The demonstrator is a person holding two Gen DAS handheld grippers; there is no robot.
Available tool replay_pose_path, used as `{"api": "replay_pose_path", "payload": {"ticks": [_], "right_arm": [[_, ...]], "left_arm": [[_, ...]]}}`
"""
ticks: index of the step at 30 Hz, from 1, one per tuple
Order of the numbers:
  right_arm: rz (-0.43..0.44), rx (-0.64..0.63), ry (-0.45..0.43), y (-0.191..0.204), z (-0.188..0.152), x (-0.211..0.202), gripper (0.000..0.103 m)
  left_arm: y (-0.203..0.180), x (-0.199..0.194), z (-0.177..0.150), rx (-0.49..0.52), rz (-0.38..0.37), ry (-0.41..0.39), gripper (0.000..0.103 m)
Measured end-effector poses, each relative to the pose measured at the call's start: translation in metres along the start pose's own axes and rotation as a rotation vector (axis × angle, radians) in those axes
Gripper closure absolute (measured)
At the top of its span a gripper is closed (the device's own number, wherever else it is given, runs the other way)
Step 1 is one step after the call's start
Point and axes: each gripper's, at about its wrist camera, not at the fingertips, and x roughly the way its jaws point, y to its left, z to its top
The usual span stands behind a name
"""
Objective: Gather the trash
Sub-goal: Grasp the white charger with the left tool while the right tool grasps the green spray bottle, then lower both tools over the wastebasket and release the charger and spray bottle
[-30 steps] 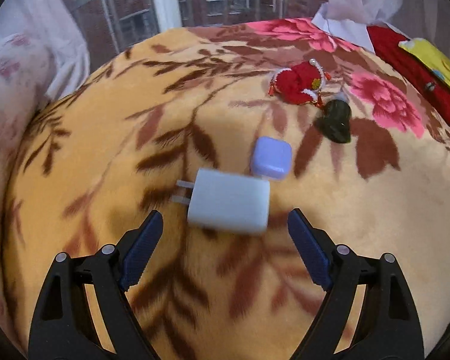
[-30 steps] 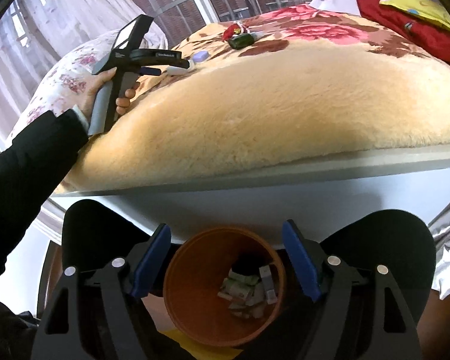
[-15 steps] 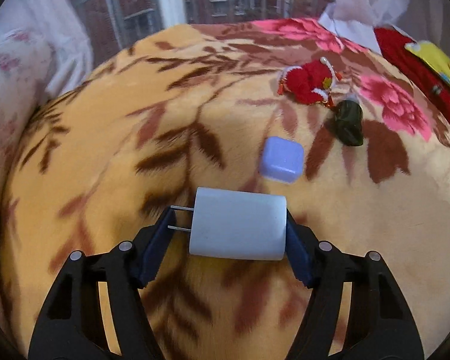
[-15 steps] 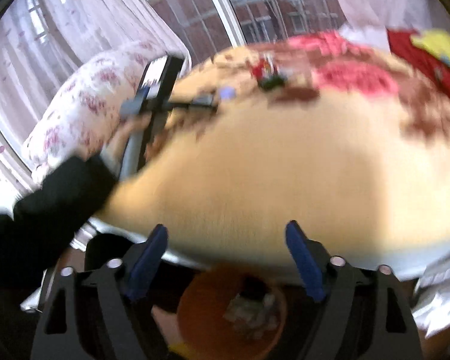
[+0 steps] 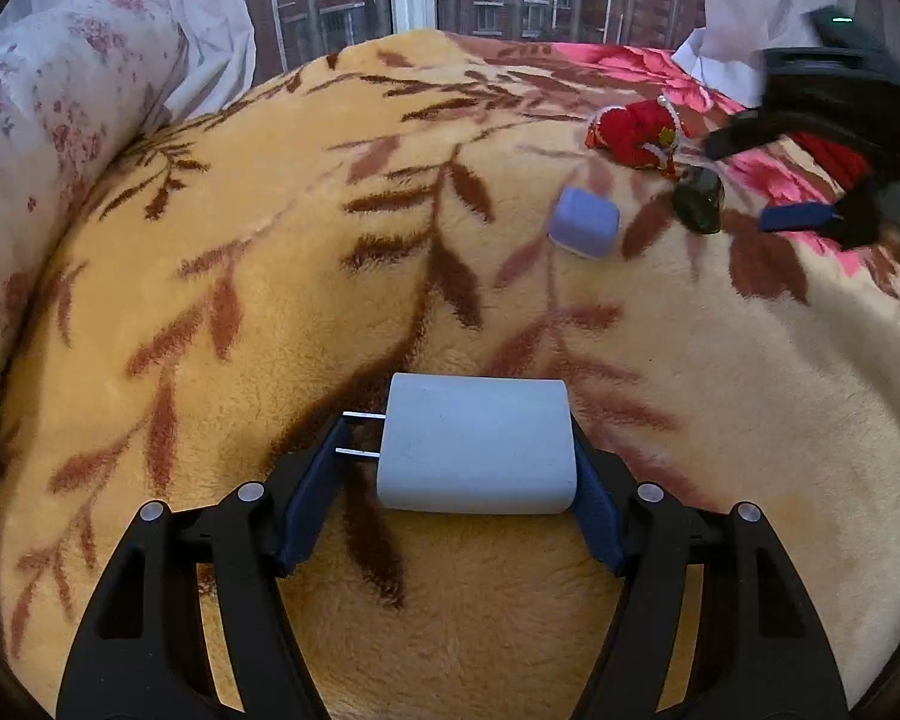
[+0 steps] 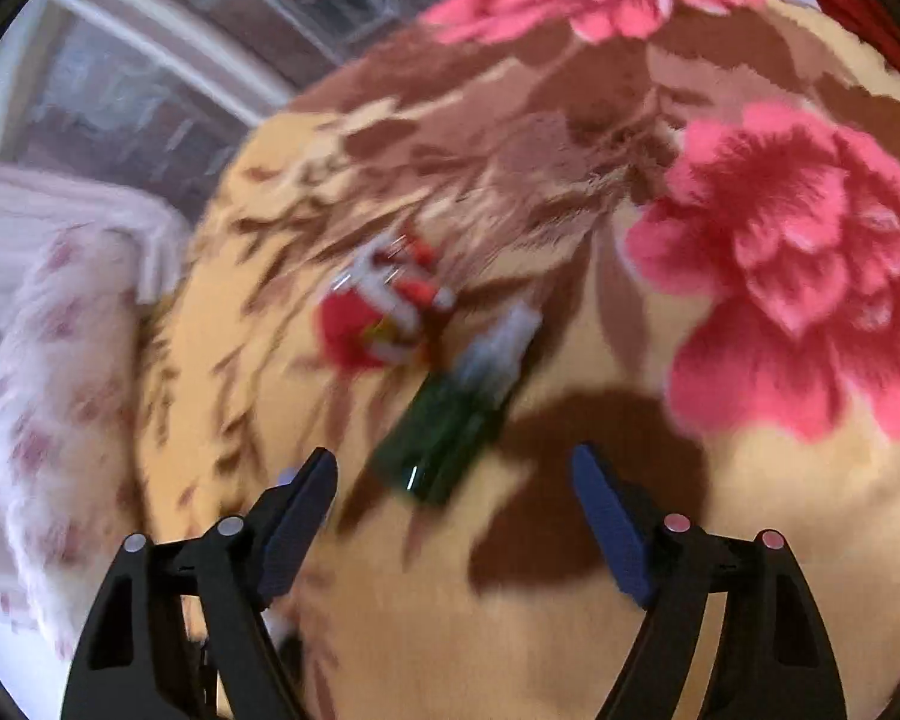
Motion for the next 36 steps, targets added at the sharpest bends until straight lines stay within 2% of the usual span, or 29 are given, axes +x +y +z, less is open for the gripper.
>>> {"api": "replay_pose_path", "payload": {"ticks": [4, 7, 9, 12, 13, 16, 17, 21, 24, 26, 31, 36], "right_arm": [[-0.117, 0.047, 0.044, 0.005, 0.014, 0.026, 0.024], [-0.208, 0.06, 0.043, 0.014, 0.016, 0.034, 0.026], [-0.302, 0.035, 0.029, 0.025, 0.01, 0.039, 0.032], [-0.383, -0.039, -0.031, 0.044, -0.003, 0.04, 0.046], [-0.387, -0.055, -0.05, 0.049, -0.008, 0.04, 0.059], [-0.397, -0.127, -0.084, 0.06, -0.028, 0.036, 0.063], [-0.377, -0.136, -0.082, 0.059, -0.035, 0.034, 0.063], [-0.193, -0.099, -0.069, 0.035, -0.065, 0.007, 0.063], [-0.1, -0.11, -0.089, 0.02, -0.092, -0.018, 0.063], [-0.07, -0.16, -0.118, 0.012, -0.108, -0.041, 0.063], [0.017, -0.303, -0.211, 0.012, -0.152, -0.086, 0.063], [0.148, -0.428, -0.321, 0.011, -0.204, -0.137, 0.063]], "left_arm": [[0.003, 0.001, 0.0, -0.014, -0.022, 0.0, 0.036], [0.004, 0.002, 0.0, -0.019, -0.027, 0.001, 0.036], [0.003, 0.003, 0.001, -0.019, -0.022, 0.0, 0.036], [0.001, 0.004, 0.001, -0.01, -0.004, 0.001, 0.036], [0.0, 0.004, 0.001, -0.008, 0.0, 0.0, 0.036], [0.0, 0.004, 0.001, -0.008, 0.006, -0.001, 0.036], [0.0, 0.003, 0.0, -0.007, 0.009, -0.001, 0.036], [-0.002, 0.002, 0.0, -0.002, 0.026, -0.009, 0.036], [0.0, -0.003, -0.001, -0.011, 0.042, -0.029, 0.036], [0.003, -0.014, 0.0, -0.035, 0.051, -0.057, 0.037], [0.014, -0.062, -0.004, -0.144, -0.048, -0.124, 0.037], [-0.001, -0.126, -0.035, -0.126, -0.059, -0.203, 0.037]]}}
